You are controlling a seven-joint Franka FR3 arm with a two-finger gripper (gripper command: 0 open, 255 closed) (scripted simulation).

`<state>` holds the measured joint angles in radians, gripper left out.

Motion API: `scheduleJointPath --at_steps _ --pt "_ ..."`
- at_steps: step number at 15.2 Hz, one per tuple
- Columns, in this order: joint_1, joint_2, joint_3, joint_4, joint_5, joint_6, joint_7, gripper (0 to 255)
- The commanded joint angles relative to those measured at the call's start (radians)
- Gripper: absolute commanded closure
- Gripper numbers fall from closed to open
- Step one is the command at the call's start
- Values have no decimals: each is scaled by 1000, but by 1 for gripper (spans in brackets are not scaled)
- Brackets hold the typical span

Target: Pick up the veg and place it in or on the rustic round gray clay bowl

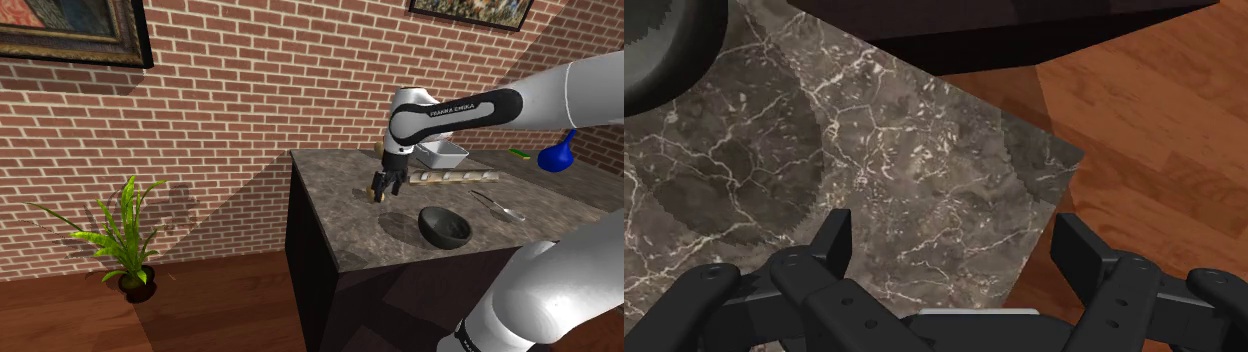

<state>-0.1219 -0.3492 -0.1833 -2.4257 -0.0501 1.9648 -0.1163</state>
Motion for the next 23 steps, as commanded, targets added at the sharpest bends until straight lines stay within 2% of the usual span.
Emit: scheduleJointPath --at_steps 1,6,12,23 --pt "-13 58 -22 18 -5 55 -18 0" --pt "-41 214 -73 86 4 173 -67 0" --pt "-79 410 -121 204 55 284 -138 0" --pt "-204 777 -136 522 205 385 -268 0"
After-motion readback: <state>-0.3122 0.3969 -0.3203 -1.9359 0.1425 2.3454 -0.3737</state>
